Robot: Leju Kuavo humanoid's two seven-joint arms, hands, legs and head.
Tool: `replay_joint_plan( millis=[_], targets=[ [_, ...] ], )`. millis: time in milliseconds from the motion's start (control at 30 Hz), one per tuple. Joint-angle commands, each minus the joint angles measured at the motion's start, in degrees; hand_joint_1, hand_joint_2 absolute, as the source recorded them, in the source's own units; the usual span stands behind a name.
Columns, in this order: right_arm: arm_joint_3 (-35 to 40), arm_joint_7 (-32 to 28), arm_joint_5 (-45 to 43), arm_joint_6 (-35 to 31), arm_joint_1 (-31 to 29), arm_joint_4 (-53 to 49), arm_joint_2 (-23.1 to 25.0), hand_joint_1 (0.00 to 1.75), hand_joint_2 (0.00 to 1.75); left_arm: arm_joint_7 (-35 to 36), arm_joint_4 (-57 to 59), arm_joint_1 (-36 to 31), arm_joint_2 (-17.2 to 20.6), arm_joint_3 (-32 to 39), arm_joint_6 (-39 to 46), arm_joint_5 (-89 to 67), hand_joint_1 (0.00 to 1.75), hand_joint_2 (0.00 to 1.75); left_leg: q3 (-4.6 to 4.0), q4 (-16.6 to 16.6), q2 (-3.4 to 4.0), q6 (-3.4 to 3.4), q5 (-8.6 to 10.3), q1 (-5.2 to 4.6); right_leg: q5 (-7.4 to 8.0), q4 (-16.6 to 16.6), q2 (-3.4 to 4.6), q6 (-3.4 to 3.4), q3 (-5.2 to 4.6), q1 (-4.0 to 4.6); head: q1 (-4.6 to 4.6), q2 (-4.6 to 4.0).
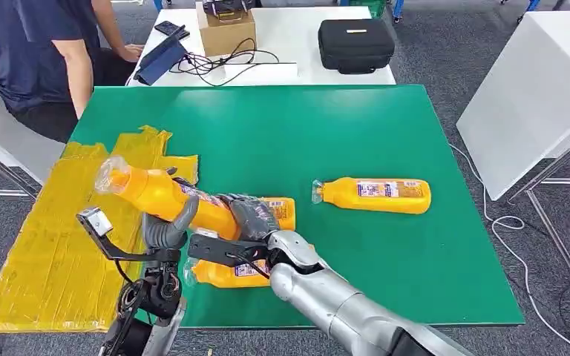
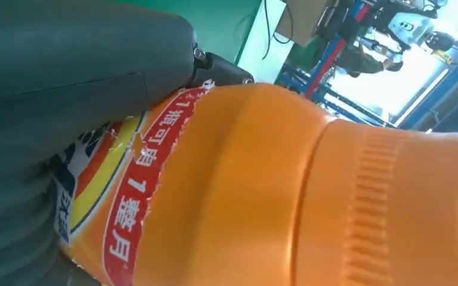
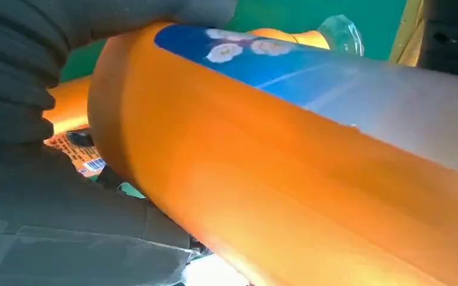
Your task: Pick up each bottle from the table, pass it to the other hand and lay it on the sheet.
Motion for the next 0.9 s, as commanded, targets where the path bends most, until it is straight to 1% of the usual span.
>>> replay_joint_plan(
  millis=[33,67,100,133,167,200,233,267,333,367,400,433,467,500,533,567,600,633,667,700,733,800,833,867,900],
  targets=[
    [-4.37,-4.85,2.56,0.39,0.10,3.15,0.11,0.00,0.00,-1.95,3.39,-6.29,1.81,-0.03,2.86,-6.12,1.75,1.75,0.23,0.02,-0.20,-0.07,-0.11,0.09,-0.14,-0.08,-0.31,0.06,0.36,0.09,-0.02,0.00],
    [-6.21,-4.91,4.05,0.50,-0.22,2.92,0.11,0.00,0.00,-2.93,4.19,-7.15,2.40,0.62,5.97,-10.32,1.75,1.75,0.10,-0.01,-0.19,-0.04,-0.03,0.05,-0.07,-0.06,-0.25,0.04,0.19,0.05,0.00,0.00],
    [-10.81,-6.34,4.24,0.43,0.53,-0.39,-0.81,0.00,0.00,-5.36,5.31,-8.44,3.34,1.87,13.44,-19.02,1.75,1.75,0.15,0.03,-0.21,-0.06,-0.06,0.08,-0.10,-0.05,-0.29,0.05,0.27,0.08,-0.02,0.00],
    [-13.55,-5.85,6.46,2.32,1.32,-3.61,-1.81,0.00,0.00,-5.24,5.92,-9.11,3.31,3.53,12.76,-19.60,1.75,1.75,0.20,0.03,-0.18,-0.07,-0.08,0.09,-0.11,-0.05,-0.27,0.06,0.31,0.09,-0.02,0.00],
    [-16.73,-5.20,9.36,4.60,2.61,-7.48,-2.67,0.00,0.00,-5.28,6.30,-9.79,3.17,5.43,13.77,-22.82,1.75,1.75,0.07,0.01,-0.20,-0.05,-0.01,0.04,-0.05,-0.02,-0.25,0.04,0.16,0.03,0.02,0.00],
    [-17.46,-5.00,10.11,5.26,2.93,-8.27,-2.77,0.00,0.00,-5.11,6.27,-9.87,3.10,5.88,13.39,-23.03,1.75,1.75,0.12,0.04,-0.13,-0.07,-0.05,0.09,-0.06,-0.03,-0.20,0.05,0.22,0.09,-0.02,0.00],
    [-19.45,-5.72,10.78,4.80,3.78,-10.52,-3.17,0.00,0.00,-6.33,6.93,-10.53,3.86,6.19,21.41,-31.93,1.75,1.75,0.06,0.00,-0.06,-0.04,-0.02,0.05,-0.01,-0.03,-0.10,0.03,0.12,0.06,0.00,0.00],
    [-22.23,-6.28,11.95,5.77,5.19,-15.17,-4.26,0.00,0.00,-7.22,8.60,-11.90,4.53,7.50,28.99,-40.17,1.75,1.75,0.10,0.03,-0.15,-0.06,-0.04,0.08,-0.06,-0.03,-0.21,0.04,0.20,0.09,-0.02,0.00],
    [-26.11,-6.73,11.37,8.06,6.87,-21.32,-6.05,0.00,0.00,-6.22,14.00,-15.17,6.78,9.68,42.97,-55.59,1.75,1.75,0.23,0.03,-0.30,-0.09,-0.08,0.13,-0.13,-0.08,-0.40,0.06,0.40,0.13,0.00,0.00],
    [-27.54,-7.09,10.55,9.62,7.41,-23.36,-6.86,0.00,0.00,-5.85,17.44,-17.22,7.96,11.26,45.90,-60.95,1.75,1.75,0.17,0.01,-0.25,-0.07,-0.04,0.11,-0.07,-0.08,-0.31,0.05,0.31,0.11,0.00,0.00],
    [-29.24,-7.51,9.32,11.71,8.03,-24.77,-7.37,0.00,0.00,-6.90,20.31,-19.68,7.01,18.37,45.90,-71.59,1.75,1.75,0.09,-0.01,-0.22,-0.06,0.01,0.07,-0.03,-0.04,-0.26,0.04,0.18,0.08,-0.02,0.00],
    [-30.24,-7.92,8.16,13.39,8.35,-24.97,-7.54,0.00,0.00,-8.28,22.31,-21.71,5.60,24.42,45.90,-79.99,1.75,1.75,0.15,-0.01,-0.25,-0.07,-0.01,0.09,-0.05,-0.05,-0.31,0.05,0.26,0.10,-0.02,0.00],
    [-30.61,-8.37,7.60,14.23,8.54,-24.72,-7.61,0.00,0.00,-9.61,23.57,-23.42,4.75,28.74,45.90,-86.47,1.75,1.75,0.08,0.01,-0.23,-0.06,0.01,0.08,-0.03,-0.03,-0.29,0.04,0.17,0.10,0.02,0.00],
    [-30.70,-8.70,7.26,14.69,8.60,-24.55,-7.57,0.00,0.00,-10.22,23.60,-24.02,4.24,30.88,45.90,-89.32,1.75,1.75,0.14,0.03,-0.24,-0.07,-0.01,0.10,-0.05,-0.03,-0.30,0.05,0.25,0.11,-0.02,0.00],
    [-30.26,-9.51,7.08,15.36,8.73,-23.39,-7.39,0.00,0.00,-12.75,23.74,-26.18,2.62,37.16,45.90,-98.08,1.75,1.75,0.08,0.02,-0.18,-0.06,0.01,0.10,-0.01,-0.03,-0.20,0.04,0.17,0.11,-0.02,0.00],
    [-30.12,-9.55,7.09,15.42,8.75,-23.19,-7.33,0.00,0.00,-13.09,23.91,-26.52,2.39,37.89,45.90,-99.64,1.75,1.75,0.15,0.04,-0.26,-0.07,0.00,0.13,-0.03,-0.07,-0.30,0.07,0.30,0.14,0.00,0.00],
    [-29.61,-9.76,7.13,15.51,8.87,-22.72,-7.07,0.00,0.00,-12.18,23.18,-26.79,2.32,38.29,45.90,-103.32,1.75,1.75,0.09,0.01,-0.18,-0.09,0.04,0.07,0.00,-0.04,-0.19,0.06,0.20,0.08,0.02,0.00],
    [-29.61,-9.76,7.13,15.51,8.87,-22.72,-7.07,0.00,0.00,-12.18,23.18,-26.79,2.32,38.29,45.90,-103.32,1.75,1.75,0.16,0.03,-0.08,-0.11,0.00,0.11,-0.01,-0.06,-0.13,0.09,0.27,0.11,0.00,0.00],
    [-28.16,-10.63,6.94,16.08,8.40,-21.75,-6.97,0.00,0.00,-5.85,21.09,-26.08,3.80,34.75,45.90,-113.04,1.75,1.75,0.12,0.01,0.00,-0.11,0.02,0.07,-0.01,-0.01,-0.07,0.07,0.18,0.07,0.00,0.00],
    [-27.71,-10.79,6.82,16.00,8.32,-21.45,-6.80,0.00,0.00,-4.74,22.07,-26.27,4.79,33.40,45.90,-113.48,1.75,1.75,0.18,0.02,0.01,-0.12,-0.02,0.11,-0.03,-0.04,-0.09,0.08,0.28,0.11,0.00,0.00],
    [-27.71,-10.79,6.82,16.00,8.32,-21.45,-6.80,0.00,0.00,-4.74,22.07,-26.27,4.79,33.40,45.90,-113.48,1.75,1.75,0.14,0.00,0.08,-0.12,0.01,0.06,-0.02,0.00,-0.02,0.05,0.16,0.04,-0.02,0.00],
    [-25.87,-11.37,6.14,16.34,7.92,-21.24,-7.05,0.00,0.00,7.67,26.64,-26.30,10.83,21.31,45.90,-117.67,1.75,1.75,0.14,0.01,-0.02,-0.14,0.03,0.09,-0.04,-0.02,-0.15,0.03,0.19,0.07,-0.02,0.00],
    [-25.32,-11.59,5.58,16.66,7.84,-21.35,-7.15,0.00,0.00,14.74,29.45,-26.71,14.59,13.33,45.90,-117.67,1.75,1.75,0.22,0.00,-0.09,-0.17,-0.01,0.11,-0.08,-0.03,-0.23,0.03,0.30,0.09,-0.02,0.00],
    [-24.55,-11.62,5.31,16.76,7.75,-21.52,-7.40,0.00,0.00,17.29,32.01,-26.81,17.06,9.57,45.90,-117.67,1.75,1.75,0.10,-0.01,-0.22,-0.14,0.06,0.05,-0.05,0.01,-0.24,0.03,0.16,0.03,0.00,0.00],
    [-24.55,-11.62,5.31,16.76,7.75,-21.52,-7.40,0.00,0.00,17.29,32.01,-26.81,17.06,9.57,45.90,-117.67,1.75,1.75,0.18,0.03,-0.36,-0.17,0.01,0.11,-0.11,0.00,-0.40,0.04,0.31,0.09,0.02,0.00]
  ],
)
